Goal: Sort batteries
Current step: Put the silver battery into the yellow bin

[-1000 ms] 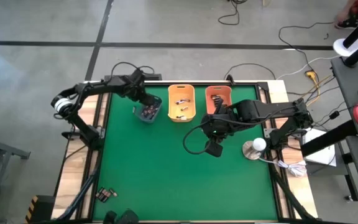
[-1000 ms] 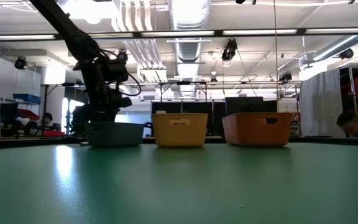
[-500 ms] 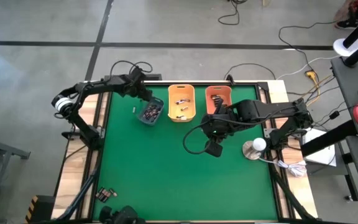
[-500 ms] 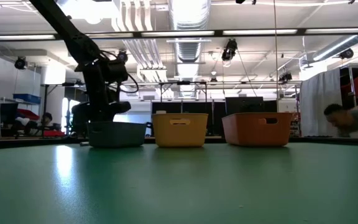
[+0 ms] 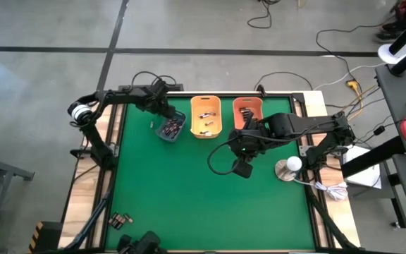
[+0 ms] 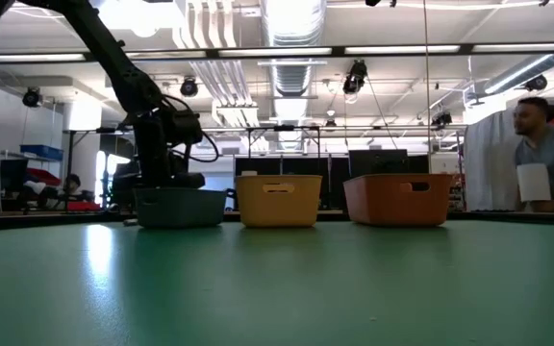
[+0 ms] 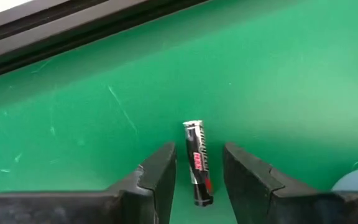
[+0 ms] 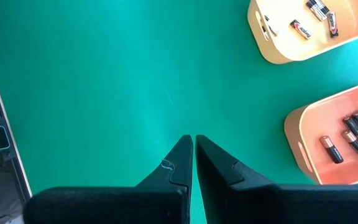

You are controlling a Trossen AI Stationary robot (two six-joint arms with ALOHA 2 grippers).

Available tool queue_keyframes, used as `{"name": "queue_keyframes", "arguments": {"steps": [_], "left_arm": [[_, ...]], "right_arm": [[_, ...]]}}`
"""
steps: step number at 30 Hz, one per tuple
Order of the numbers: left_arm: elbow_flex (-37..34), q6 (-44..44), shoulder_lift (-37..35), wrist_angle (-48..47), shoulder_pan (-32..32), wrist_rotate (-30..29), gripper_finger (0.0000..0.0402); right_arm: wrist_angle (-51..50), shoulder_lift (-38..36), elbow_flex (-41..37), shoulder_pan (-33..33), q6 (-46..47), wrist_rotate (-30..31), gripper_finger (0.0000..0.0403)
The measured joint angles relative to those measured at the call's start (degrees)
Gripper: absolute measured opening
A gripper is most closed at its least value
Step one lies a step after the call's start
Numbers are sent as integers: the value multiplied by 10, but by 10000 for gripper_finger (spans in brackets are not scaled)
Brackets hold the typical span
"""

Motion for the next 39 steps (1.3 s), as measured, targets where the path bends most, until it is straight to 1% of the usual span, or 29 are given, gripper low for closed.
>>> {"name": "queue_keyframes", "arguments": {"steps": [3,6,7,8,10,14,16,20,21,24,26,29,33,36,39], "left_arm": [[-1,7,-2,-4,0,0,88],[-4,4,-2,-9,1,1,34],[-6,2,-2,-9,2,3,20],[-8,0,-2,-8,4,4,14],[-9,1,-3,-13,7,17,17],[-13,11,-35,-41,7,30,17],[-19,10,-67,-74,7,37,14],[-6,10,-149,-76,3,36,12],[-6,10,-169,-81,1,44,12],[-6,4,-228,-67,-19,78,11],[-5,-12,-264,-51,-40,81,10],[-5,-44,-293,-15,-83,93,10],[-5,-90,-293,43,-152,106,10],[-5,-114,-264,85,-188,104,9],[-5,-118,-220,114,-204,104,9]], "right_arm": [[0,0,0,0,-1,0,13],[0,0,0,0,-4,0,13],[-1,0,0,0,-10,0,13],[-5,-3,1,0,-17,0,13],[-27,-5,18,0,-21,3,13],[-66,-17,75,9,-17,44,13],[-66,-26,98,18,-17,70,13],[-65,-39,137,27,-25,111,13],[-64,-42,144,27,-28,117,13],[-64,-49,153,27,-44,121,13],[-65,-52,151,26,-56,121,13],[-65,-52,148,27,-64,121,13],[-67,-52,147,27,-71,120,13],[-67,-51,144,27,-75,120,13],[-69,-51,143,27,-78,119,13]]}}
